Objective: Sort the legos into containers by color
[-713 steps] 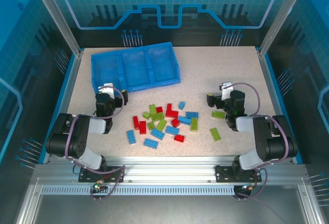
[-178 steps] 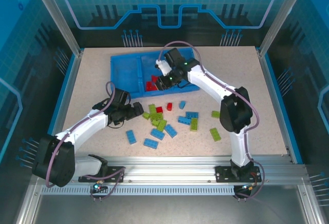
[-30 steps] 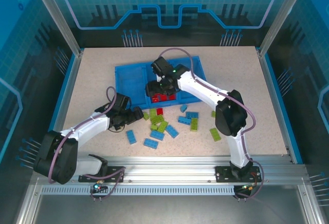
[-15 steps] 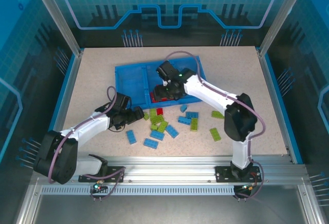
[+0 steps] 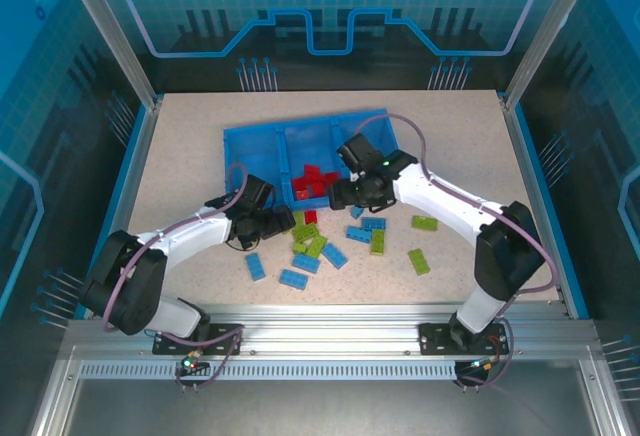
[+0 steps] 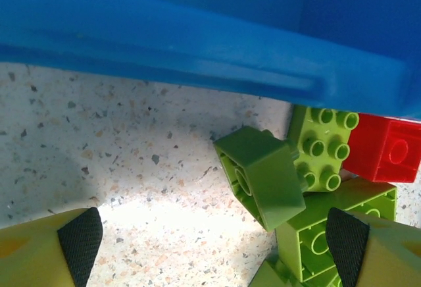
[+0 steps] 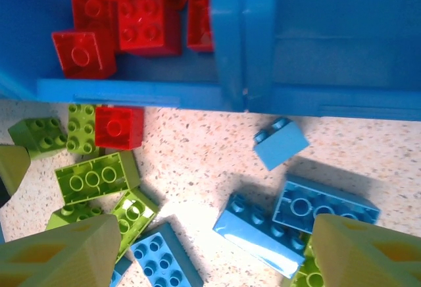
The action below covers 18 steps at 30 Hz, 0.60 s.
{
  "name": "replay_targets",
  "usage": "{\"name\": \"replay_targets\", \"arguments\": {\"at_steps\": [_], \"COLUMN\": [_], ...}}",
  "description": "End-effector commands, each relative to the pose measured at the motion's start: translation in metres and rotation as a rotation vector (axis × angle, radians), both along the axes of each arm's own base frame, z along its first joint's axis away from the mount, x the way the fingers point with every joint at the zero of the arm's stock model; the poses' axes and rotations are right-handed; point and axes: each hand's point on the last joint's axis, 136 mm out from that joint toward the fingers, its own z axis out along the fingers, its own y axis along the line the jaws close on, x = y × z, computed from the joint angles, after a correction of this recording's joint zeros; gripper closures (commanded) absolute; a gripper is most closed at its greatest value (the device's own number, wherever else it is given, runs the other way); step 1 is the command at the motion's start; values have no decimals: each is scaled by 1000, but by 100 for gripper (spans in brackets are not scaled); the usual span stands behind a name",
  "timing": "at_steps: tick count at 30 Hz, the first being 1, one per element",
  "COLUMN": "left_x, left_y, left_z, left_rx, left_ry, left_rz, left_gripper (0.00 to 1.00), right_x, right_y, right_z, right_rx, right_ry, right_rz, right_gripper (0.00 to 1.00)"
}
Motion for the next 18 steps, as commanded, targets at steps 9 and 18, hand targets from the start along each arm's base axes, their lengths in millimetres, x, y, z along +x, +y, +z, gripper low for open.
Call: {"name": "replay_targets", "arguments": {"at_steps": [9,18], "left_x": [20,26], "left_y": [-4,-5], "left_z": [-5,-14], "left_rx": [10,46], "left_ry": [20,56], "left_rz": [116,123], "left_gripper": [12,36], "right_x": [-3,-13], "right_y": [-41,-60], "right_z": [7,1], "right_rx": [-6,-25], "right_ry": [-37,-28], "right_rz": [-81,-107], "right_gripper": [22,22]}}
